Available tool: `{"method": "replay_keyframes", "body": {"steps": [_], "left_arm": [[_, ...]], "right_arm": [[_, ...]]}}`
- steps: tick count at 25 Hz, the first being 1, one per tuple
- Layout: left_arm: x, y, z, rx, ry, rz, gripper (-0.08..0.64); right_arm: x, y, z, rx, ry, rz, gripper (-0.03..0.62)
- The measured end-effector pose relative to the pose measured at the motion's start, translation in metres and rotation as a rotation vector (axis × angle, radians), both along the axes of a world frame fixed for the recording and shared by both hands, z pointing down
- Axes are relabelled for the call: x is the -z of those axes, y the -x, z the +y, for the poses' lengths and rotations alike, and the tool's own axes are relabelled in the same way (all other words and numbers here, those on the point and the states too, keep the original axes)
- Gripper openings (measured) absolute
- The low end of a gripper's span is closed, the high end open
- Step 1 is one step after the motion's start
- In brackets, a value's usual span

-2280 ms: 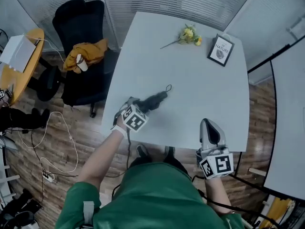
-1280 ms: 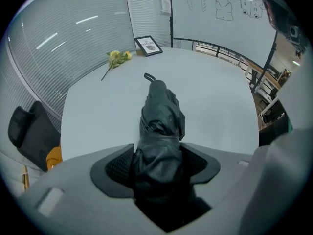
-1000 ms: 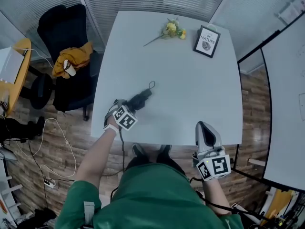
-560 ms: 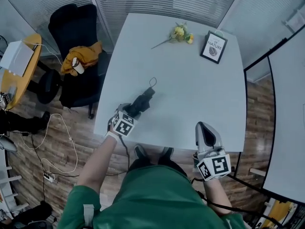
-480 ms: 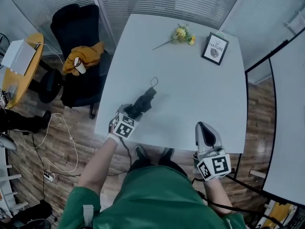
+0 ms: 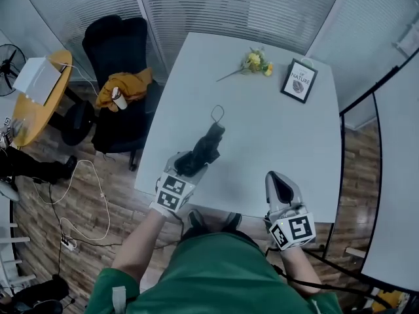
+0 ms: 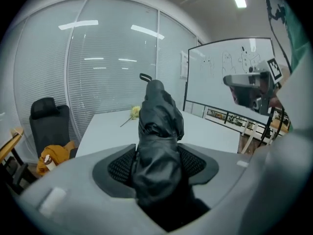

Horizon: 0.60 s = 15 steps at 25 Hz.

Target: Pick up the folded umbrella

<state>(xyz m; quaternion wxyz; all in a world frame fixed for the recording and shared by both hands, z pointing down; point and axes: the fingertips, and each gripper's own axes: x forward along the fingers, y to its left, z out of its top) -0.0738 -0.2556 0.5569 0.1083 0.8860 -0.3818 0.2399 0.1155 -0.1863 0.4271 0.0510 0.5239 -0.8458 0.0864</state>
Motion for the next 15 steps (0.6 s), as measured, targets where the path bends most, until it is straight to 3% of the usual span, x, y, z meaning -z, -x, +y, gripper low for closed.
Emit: {"method": "replay_keyframes", "body": {"steps": [15], "left_arm": [[0.115, -0.007, 0.024, 0.066, -0.12, 0.275, 0.273]], "right_arm": [[0.019, -0.008, 0.003, 0.009, -0.068, -0.008, 0.003]]}}
